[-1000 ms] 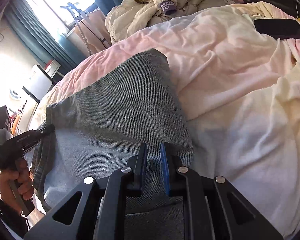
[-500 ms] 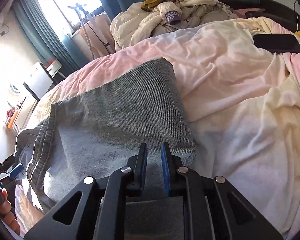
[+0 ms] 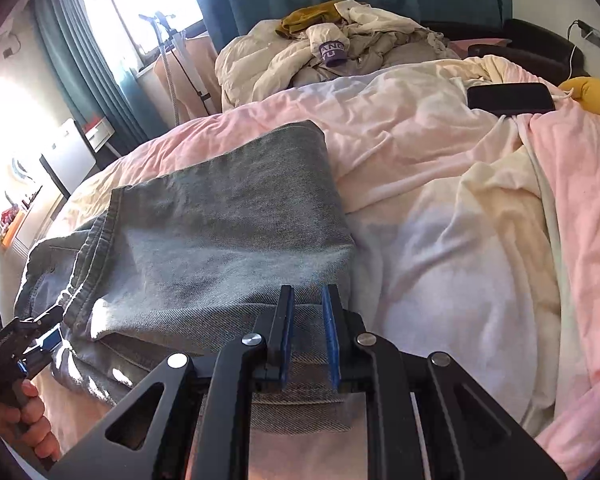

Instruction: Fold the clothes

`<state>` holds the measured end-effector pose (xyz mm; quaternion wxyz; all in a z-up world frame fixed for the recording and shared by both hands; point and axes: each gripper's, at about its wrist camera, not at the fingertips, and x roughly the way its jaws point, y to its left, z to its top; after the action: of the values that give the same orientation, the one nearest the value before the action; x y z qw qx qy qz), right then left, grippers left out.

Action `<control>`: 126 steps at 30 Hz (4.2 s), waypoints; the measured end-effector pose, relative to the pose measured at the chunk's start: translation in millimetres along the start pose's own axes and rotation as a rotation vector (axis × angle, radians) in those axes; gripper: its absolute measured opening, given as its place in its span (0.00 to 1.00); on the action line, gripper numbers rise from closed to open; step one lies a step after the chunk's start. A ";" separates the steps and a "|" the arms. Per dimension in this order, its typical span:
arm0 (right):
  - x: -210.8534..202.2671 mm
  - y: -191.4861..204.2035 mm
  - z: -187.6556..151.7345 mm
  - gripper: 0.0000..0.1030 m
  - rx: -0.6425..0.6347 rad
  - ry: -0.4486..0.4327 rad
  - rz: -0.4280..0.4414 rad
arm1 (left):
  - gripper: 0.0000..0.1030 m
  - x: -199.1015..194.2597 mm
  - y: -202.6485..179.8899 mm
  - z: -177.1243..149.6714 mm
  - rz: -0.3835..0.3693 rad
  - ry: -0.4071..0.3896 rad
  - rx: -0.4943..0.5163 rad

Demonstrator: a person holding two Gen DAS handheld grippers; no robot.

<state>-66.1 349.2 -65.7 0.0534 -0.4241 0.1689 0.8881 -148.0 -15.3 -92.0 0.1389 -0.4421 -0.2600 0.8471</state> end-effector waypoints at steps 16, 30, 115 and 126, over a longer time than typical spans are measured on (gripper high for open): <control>33.2 29.5 -32.9 0.19 -0.195 0.196 -0.139 | 0.08 -41.9 25.2 -19.3 -0.013 -0.023 -0.154; 9.8 32.0 -23.3 0.19 -0.141 0.087 -0.018 | 0.16 -47.1 26.9 -20.9 0.052 -0.026 -0.133; -55.4 -85.3 37.9 0.22 0.328 -0.076 0.228 | 0.11 48.9 -240.2 -127.6 0.170 -0.351 0.599; -40.3 -70.3 37.8 0.22 0.276 -0.020 0.273 | 0.12 41.0 -233.2 -144.2 0.248 -0.283 0.741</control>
<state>-51.6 430.2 -30.5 -0.0083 -0.3772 0.3444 0.8597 -51.7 242.3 -56.7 0.1483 -0.2693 0.1015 0.9461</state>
